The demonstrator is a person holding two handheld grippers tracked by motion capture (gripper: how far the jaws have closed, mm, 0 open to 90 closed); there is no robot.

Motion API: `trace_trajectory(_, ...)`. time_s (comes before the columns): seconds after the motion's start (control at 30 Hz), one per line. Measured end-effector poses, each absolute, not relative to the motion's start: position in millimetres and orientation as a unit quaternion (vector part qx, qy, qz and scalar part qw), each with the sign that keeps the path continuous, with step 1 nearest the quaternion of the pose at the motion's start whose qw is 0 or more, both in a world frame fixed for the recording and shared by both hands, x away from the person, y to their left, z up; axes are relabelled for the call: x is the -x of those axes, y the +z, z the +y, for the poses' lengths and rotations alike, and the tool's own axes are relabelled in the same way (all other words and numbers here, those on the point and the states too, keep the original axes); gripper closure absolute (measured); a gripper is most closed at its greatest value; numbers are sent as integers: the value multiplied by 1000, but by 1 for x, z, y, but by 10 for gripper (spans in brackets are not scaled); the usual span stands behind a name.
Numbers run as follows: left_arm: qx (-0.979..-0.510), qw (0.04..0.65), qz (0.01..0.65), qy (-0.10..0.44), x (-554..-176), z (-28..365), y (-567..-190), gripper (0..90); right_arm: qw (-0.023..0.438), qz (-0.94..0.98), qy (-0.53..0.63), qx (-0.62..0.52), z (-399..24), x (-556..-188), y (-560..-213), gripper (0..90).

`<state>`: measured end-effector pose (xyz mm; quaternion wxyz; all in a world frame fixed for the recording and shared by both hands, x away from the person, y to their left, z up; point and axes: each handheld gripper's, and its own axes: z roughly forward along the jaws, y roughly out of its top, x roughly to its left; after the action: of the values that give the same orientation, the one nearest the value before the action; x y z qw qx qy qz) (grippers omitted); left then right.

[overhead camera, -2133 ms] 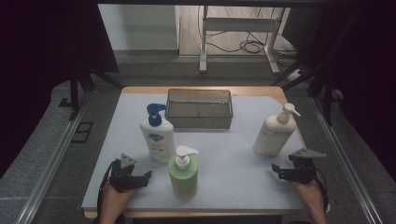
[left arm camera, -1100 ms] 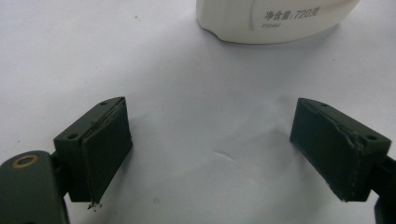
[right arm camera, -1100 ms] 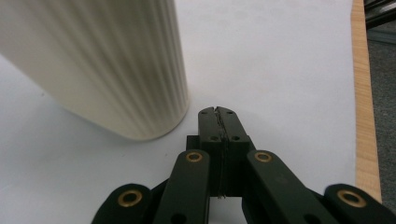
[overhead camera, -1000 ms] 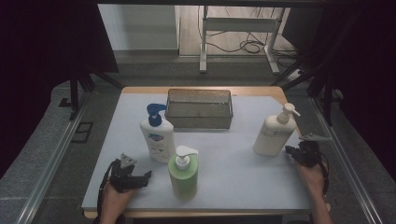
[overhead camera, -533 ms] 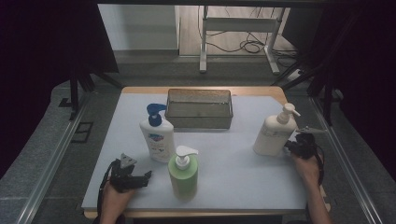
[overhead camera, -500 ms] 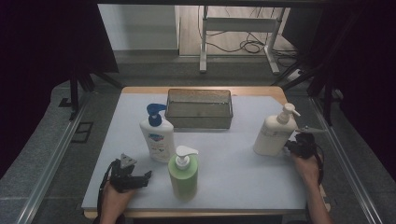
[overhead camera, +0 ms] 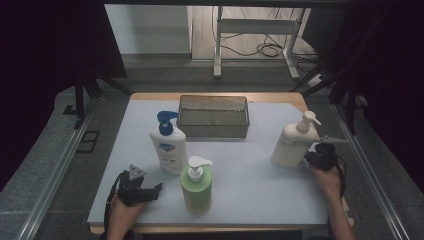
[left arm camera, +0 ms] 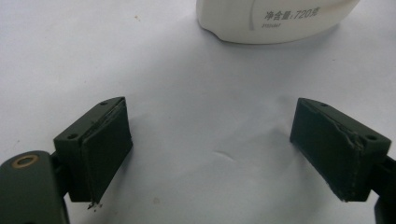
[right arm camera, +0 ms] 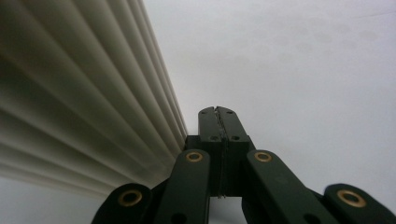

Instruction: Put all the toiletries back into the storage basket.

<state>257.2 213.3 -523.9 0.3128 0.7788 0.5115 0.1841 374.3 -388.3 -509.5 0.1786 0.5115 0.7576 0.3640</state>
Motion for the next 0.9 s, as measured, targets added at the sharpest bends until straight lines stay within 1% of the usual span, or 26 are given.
trace_trajectory(0.43,-779,312,511,184,-257,213,-524,119,166,766,371,-499,-386,-362,-511,897)
trace_trajectory(0.9,-778,313,512,185,-257,213,-524,119,157,776,371,-485,-374,-345,-512,895)
